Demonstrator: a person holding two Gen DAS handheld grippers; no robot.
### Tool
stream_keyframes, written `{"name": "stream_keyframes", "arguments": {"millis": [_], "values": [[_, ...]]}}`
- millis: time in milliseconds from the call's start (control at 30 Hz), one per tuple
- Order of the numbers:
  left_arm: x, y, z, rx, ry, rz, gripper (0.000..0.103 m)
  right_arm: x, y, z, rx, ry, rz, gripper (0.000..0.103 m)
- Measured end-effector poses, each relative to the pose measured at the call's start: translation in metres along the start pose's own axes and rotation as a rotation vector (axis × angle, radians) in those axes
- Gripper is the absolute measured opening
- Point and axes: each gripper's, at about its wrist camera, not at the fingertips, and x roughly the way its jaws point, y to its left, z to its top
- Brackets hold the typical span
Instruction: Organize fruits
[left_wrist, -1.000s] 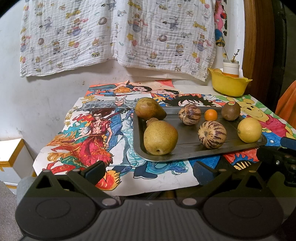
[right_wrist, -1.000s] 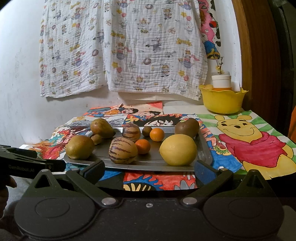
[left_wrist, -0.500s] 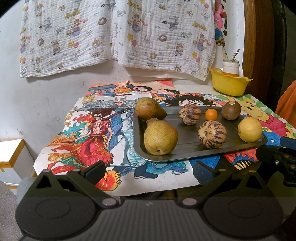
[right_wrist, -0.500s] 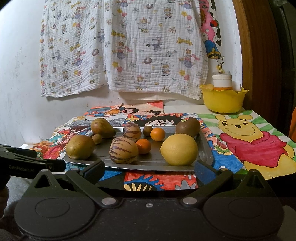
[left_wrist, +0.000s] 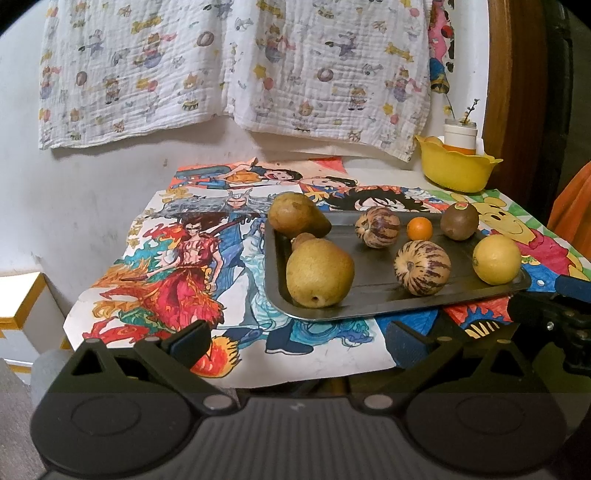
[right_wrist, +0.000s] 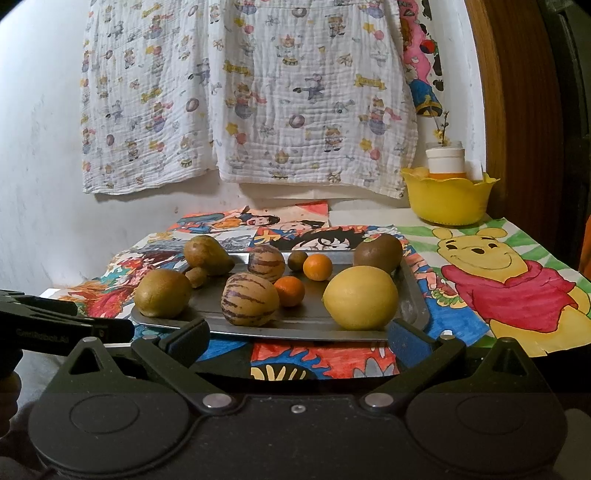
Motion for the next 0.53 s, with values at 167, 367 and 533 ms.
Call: {"name": "stream_keyframes", "arguments": {"millis": [167, 367, 533], "values": [[-0.0001, 0.0008, 0.0001, -0.001, 0.001, 0.000, 0.103, 0.0002, 0.0009, -0.0001, 0.000, 0.002, 0.000, 0.102], [0.0008, 0.0002, -0.0005, -0.001, 0.002, -0.006, 0.103, 0.0005, 0.0003, 0.0001, 0.000, 0.003, 0.001, 0.102], [0.0033, 0.0023, -0.0011, -0.019, 0.012, -0.011, 0.103, 0.0005, 0.0005, 0.0002, 0.000, 0.003, 0.001, 0.102]]}}
